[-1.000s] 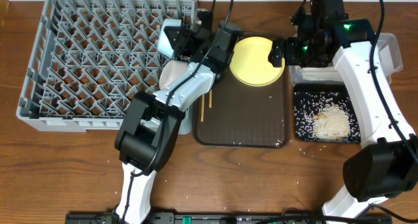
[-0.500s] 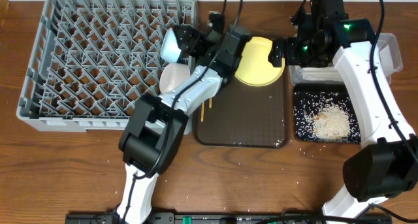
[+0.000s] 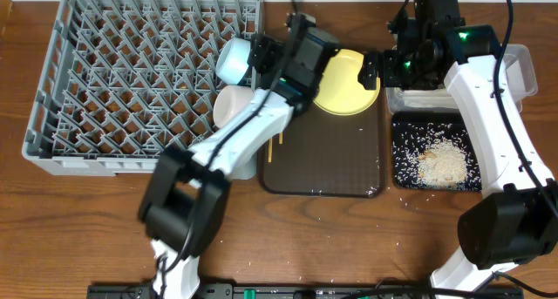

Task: Sort waste into correct bins and load items into the dishwasher
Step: 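Reach the left gripper to the yellow plate edge and grasp it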

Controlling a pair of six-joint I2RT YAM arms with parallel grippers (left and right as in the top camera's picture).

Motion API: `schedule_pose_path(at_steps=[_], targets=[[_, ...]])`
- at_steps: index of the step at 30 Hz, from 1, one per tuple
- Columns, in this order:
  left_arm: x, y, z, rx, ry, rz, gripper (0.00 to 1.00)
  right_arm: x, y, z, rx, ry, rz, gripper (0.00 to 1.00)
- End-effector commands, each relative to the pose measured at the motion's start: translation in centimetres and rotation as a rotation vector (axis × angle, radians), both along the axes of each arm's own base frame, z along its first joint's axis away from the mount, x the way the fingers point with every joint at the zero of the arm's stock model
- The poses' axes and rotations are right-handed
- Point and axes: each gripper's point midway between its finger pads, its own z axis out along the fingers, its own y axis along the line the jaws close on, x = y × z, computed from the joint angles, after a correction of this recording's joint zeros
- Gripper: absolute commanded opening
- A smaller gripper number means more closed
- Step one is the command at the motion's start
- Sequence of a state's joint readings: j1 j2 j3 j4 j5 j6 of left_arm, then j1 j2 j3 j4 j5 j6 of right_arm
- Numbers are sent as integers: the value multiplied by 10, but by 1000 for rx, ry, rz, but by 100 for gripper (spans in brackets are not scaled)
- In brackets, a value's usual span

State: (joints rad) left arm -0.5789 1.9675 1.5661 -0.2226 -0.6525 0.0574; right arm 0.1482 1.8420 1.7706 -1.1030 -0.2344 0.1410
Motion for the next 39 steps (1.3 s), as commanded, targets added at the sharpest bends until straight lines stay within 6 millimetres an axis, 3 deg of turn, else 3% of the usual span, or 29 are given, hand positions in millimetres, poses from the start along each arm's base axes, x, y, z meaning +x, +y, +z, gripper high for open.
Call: schedule_pose_path(at_steps=[1,4,10,14,21,27,39], targets=[[-12,-56,-1,-451,106,-127,71,-2,4,2,-4,-7,16,99],[-23,-69,-15,-625,185,-70,61,-2,4,2,-4,-7,16,99],[-40,-66,-46,-808,262,137,58,-2,4,2,-4,-7,16,99],[-47,-80,-59,-827,302,135,57,-2,4,2,-4,-7,16,99],[-60,-106,-102,-796,377,128,50,-2,4,2,-4,-7,16,99],[-56,-98,-130,-750,370,186,43,-2,4,2,-4,-7,16,99],[-55,-92,-182,-716,393,261,41,-2,4,2,-4,-7,16,99]])
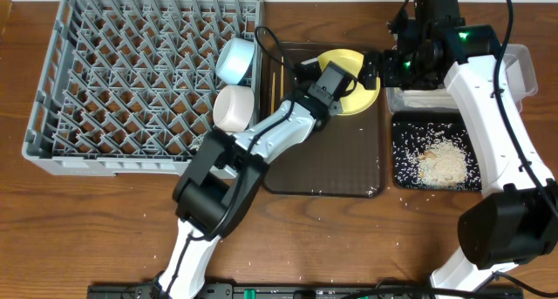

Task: Sort waste into correct bins and load items into the dishwasher
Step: 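Reach the left gripper to the yellow plate edge and grasp it, then lift the yellow plate and stand it upright in the rack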

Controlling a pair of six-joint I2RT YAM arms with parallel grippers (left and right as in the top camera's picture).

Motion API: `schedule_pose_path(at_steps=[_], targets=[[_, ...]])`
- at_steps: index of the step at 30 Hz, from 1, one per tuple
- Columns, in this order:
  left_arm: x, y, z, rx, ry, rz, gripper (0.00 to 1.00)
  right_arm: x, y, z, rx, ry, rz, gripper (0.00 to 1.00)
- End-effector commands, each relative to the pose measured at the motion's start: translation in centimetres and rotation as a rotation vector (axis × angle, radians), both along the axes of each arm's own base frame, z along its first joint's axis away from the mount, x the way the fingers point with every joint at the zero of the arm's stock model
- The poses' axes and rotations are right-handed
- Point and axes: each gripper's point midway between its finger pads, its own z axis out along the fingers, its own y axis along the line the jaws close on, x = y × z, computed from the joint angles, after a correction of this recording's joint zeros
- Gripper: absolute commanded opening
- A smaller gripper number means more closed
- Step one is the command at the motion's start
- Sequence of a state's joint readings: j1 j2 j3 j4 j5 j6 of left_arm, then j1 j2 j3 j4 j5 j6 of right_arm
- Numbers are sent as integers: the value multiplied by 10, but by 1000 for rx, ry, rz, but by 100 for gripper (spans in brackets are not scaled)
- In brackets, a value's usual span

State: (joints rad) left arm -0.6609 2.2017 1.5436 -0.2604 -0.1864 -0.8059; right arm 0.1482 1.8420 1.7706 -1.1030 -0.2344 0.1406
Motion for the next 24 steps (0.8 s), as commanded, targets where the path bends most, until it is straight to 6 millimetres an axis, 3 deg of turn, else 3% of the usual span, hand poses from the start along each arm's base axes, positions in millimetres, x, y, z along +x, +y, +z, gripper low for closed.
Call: schedule_pose_path(at_steps=[1,4,9,17,20,24], targets=[[-3,10,-25,41,36,26,40,-2,4,2,-4,-7,16,99],[-8,10,-37,43,60,43,39,-2,4,2,-4,-7,16,99],[-22,16,-53,80,129,38,8,-2,4,2,-4,-7,16,99],[-48,29,-62,125,252,25,7,-2,4,2,-4,-7,16,99],[-42,33,-51,109,238,33,7,-2,4,2,-4,-7,16,99],[-27,39,-18,62,194,23,7,-2,4,2,-4,-7,16,99]])
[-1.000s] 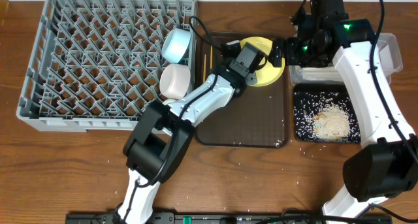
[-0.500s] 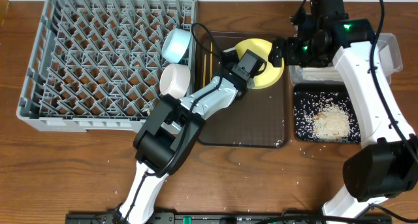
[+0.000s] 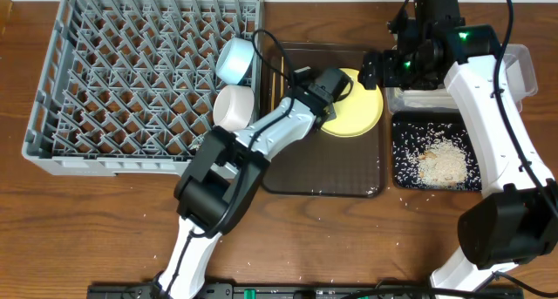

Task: Sort waste into correct bins and load items into the dishwasher
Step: 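Lift the yellow plate and stand it upright in the rack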

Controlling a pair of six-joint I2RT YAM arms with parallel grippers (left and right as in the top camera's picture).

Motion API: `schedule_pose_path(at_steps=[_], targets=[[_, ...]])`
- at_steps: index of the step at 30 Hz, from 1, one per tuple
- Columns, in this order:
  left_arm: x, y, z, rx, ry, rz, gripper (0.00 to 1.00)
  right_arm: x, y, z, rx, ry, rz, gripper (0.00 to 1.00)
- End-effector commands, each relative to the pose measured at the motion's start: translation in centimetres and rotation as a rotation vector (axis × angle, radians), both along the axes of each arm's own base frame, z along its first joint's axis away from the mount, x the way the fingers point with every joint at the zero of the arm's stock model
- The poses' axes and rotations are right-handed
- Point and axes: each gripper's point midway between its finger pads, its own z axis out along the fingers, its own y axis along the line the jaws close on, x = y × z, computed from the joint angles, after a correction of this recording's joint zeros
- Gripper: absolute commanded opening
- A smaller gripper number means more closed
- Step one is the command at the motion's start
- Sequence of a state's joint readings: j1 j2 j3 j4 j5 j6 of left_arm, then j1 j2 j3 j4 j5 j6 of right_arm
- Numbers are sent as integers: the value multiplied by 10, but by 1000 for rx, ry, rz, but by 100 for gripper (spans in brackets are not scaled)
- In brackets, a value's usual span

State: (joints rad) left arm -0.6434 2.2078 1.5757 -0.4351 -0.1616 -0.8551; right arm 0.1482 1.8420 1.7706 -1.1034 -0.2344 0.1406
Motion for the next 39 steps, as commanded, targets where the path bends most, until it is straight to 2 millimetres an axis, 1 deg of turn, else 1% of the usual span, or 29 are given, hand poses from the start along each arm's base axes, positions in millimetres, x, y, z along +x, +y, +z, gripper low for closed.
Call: schedule_pose_path(at_steps=[1,4,8,12,18,21,23,25,29,34,37,39], targets=[[-5,21,4,-3,46,-25,8,-1,4,2,-3,-7,16,99],[0,25,31,-83,44,-21,7,-1,4,2,-4,-7,16,99],[-1,29,58,-179,61,-25,7,-1,4,2,-4,-7,16,99],[-1,38,83,-206,38,-29,8,-1,4,2,-4,-7,16,99],[2,39,134,-213,-86,-112,7,-1,4,2,-4,-7,16,99],[4,45,154,-210,-132,-125,7,-1,4,2,-3,-7,16,99],[6,53,166,-207,-163,-118,7,-1,4,2,-4,-7,16,99],[10,65,178,-198,-197,-104,7,-1,4,2,-4,-7,16,99],[20,102,201,-141,-265,-77,7,-1,4,2,-4,-7,16,99],[27,165,233,3,-362,28,7,-1,4,2,-4,-7,16,99],[25,203,253,138,-415,81,7,-1,4,2,-4,-7,16,99],[23,225,263,233,-434,106,7,-1,4,2,-4,-7,16,99]])
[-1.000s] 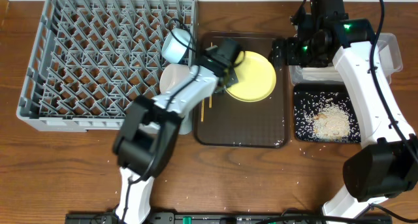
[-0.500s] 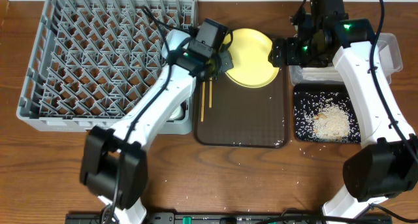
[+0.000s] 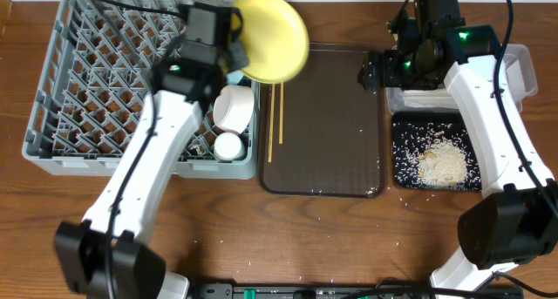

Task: Sort waste into correct bins and load items into the dishwasher
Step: 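Lift the yellow plate and stand it upright in the rack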

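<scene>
My left gripper point(image 3: 237, 39) is shut on the left rim of a yellow plate point(image 3: 275, 36). It holds the plate tilted in the air over the right end of the grey dish rack point(image 3: 52, 116) and the far left corner of the brown tray point(image 3: 331, 142). A pair of chopsticks point(image 3: 277, 116) lies on the tray's left side. Two white cups, a large one point(image 3: 234, 107) and a small one point(image 3: 228, 146), sit at the rack's right end. My right gripper point(image 3: 373, 72) hovers at the tray's far right corner; its jaws are not readable.
A black bin point(image 3: 410, 133) holding rice and food scraps stands right of the tray, with a clear container point(image 3: 521, 72) behind it under my right arm. Rice grains are scattered on the tray and the wooden table's front.
The yellow plate lay on the tray's far end with my left gripper at its left rim. Now the left gripper holds it lifted, over the rack's right end. The chopsticks are uncovered.
My left gripper was first over the tray's far left beside the plate, then reached across onto the plate, then sat at its left rim as the plate lay slightly nearer. Now the plate is raised by the rack. The right arm stayed in place.
</scene>
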Controlling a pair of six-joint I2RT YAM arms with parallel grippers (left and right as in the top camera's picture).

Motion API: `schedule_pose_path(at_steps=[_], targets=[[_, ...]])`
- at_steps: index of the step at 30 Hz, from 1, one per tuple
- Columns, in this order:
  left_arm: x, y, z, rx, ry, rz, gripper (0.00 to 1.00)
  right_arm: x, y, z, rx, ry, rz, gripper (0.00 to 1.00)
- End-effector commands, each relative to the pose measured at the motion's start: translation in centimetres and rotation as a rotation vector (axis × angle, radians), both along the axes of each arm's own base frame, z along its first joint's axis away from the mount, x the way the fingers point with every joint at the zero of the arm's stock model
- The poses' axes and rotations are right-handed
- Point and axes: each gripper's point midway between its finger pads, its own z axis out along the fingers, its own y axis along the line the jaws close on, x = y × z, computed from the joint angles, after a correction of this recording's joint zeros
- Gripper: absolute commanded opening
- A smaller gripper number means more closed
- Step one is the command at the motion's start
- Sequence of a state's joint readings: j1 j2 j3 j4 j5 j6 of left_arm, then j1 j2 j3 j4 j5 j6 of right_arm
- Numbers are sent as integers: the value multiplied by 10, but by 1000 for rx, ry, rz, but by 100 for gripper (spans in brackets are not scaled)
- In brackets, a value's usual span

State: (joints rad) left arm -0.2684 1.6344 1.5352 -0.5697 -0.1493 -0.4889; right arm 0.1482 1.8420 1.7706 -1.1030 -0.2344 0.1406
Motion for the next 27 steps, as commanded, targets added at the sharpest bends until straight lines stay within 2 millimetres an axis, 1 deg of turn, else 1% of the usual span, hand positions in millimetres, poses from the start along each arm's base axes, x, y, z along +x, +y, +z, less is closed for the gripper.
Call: schedule_pose_path(at_steps=[1,6,13,16,22,24,27], targets=[[-5,45,27,220,-62,78,7,-2,4,2,-4,-7,16,99],[-6,84,32,398,-42,131,7,-2,4,2,-3,-7,16,99],[-1,120,35,505,-20,126,7,-2,4,2,-3,-7,16,99],[1,135,26,557,24,110,7,-2,4,2,-4,-7,16,99],[12,156,-5,669,130,77,7,-2,4,2,-4,-7,16,99],[16,160,-13,710,157,74,8,-2,4,2,-4,-7,16,99],[20,159,-27,721,188,56,7,-2,4,2,-4,-7,16,99]])
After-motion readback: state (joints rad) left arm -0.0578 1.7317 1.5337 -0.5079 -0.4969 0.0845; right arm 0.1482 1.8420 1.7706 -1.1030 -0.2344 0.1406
